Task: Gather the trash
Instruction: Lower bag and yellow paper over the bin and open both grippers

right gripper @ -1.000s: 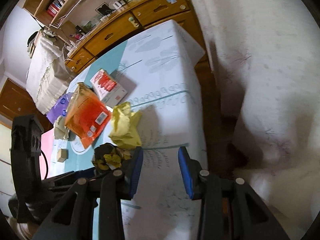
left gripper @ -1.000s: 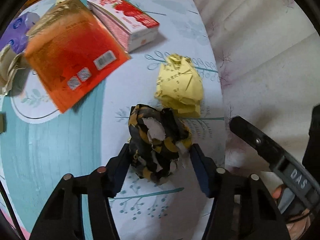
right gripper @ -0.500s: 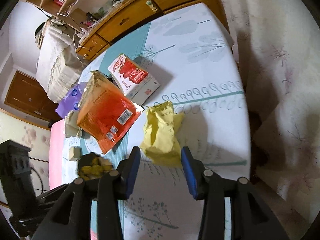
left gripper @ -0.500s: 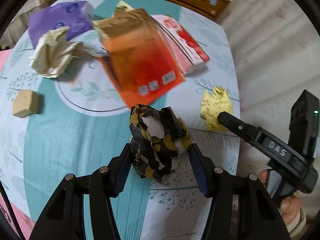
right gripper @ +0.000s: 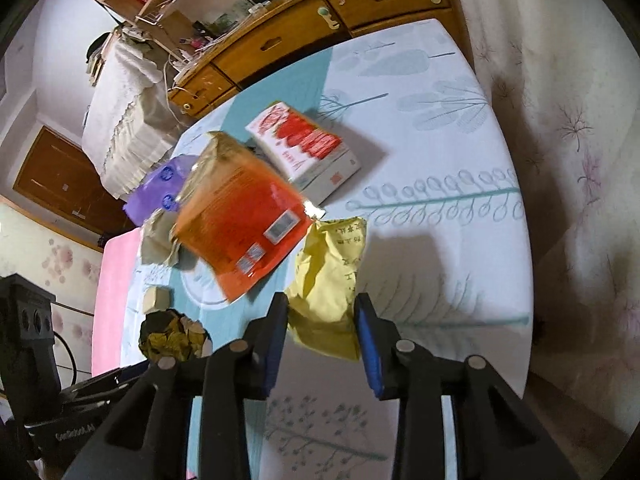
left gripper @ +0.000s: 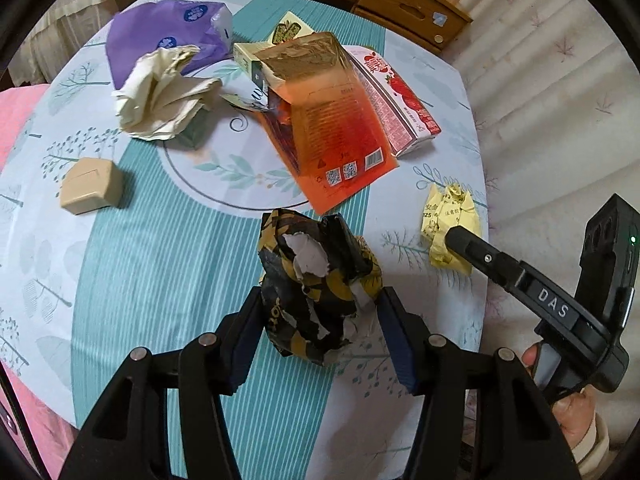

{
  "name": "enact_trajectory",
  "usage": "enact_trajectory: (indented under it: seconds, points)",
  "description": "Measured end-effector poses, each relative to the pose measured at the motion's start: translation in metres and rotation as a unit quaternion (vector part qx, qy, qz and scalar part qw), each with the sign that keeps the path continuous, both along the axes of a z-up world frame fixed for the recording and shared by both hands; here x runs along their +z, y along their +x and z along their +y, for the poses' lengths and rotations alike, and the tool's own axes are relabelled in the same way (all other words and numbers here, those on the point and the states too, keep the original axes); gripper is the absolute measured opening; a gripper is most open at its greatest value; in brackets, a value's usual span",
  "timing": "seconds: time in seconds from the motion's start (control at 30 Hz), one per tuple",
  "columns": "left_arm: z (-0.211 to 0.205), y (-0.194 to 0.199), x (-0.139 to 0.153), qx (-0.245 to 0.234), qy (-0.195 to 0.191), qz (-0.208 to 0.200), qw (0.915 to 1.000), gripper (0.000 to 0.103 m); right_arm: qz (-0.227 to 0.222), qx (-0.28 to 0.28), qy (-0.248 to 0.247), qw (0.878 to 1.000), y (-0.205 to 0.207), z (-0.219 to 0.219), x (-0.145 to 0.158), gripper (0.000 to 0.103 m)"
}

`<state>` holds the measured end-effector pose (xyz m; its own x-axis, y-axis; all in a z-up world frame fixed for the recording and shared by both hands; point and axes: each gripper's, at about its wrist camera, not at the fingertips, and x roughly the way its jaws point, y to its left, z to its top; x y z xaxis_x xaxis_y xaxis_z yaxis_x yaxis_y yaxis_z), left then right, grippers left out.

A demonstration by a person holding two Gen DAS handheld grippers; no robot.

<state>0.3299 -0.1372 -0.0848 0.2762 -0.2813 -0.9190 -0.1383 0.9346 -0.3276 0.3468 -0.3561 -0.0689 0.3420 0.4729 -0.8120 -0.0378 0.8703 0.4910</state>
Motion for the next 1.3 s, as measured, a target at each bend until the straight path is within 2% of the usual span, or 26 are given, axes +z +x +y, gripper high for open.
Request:
enact_trajectory:
  seconds: [0.3,0.53,0.77,0.97,1.07,1.2,1.3]
  points:
    - [0.033,-0.053,0.029,-0.024,-0.008,-0.028,0.9993,0.055,-0.010,-0.007,0.005,1.000,-0.074,0.034,0.027,0.034]
    - [0.079,-0.127,0.054,-0.069,-0.006,-0.055,0.9961,0.055,-0.025,-0.046,0.010,0.999,-0.164,0.083,0.052,0.034]
    - [0.131,-0.210,0.065,-0.112,0.000,-0.091,0.9895,0.055,-0.021,-0.078,0.005,0.997,-0.264,0.141,0.050,0.034]
    - [0.154,-0.265,0.043,-0.135,0.005,-0.069,0.9884,0.055,0.010,-0.061,-0.030,0.998,-0.331,0.177,0.034,0.034]
    - [0.156,-0.289,0.025,-0.147,0.012,-0.052,0.9877,0.055,0.028,-0.050,-0.045,0.997,-0.350,0.185,0.022,0.034]
    - [0.154,-0.313,-0.015,-0.155,0.013,-0.017,0.9877,0.056,0.063,-0.041,-0.046,0.996,-0.371,0.193,-0.009,0.034]
    - [0.153,-0.326,-0.060,-0.149,0.010,0.012,0.9887,0.056,0.086,-0.031,-0.043,0.995,-0.382,0.200,-0.045,0.034]
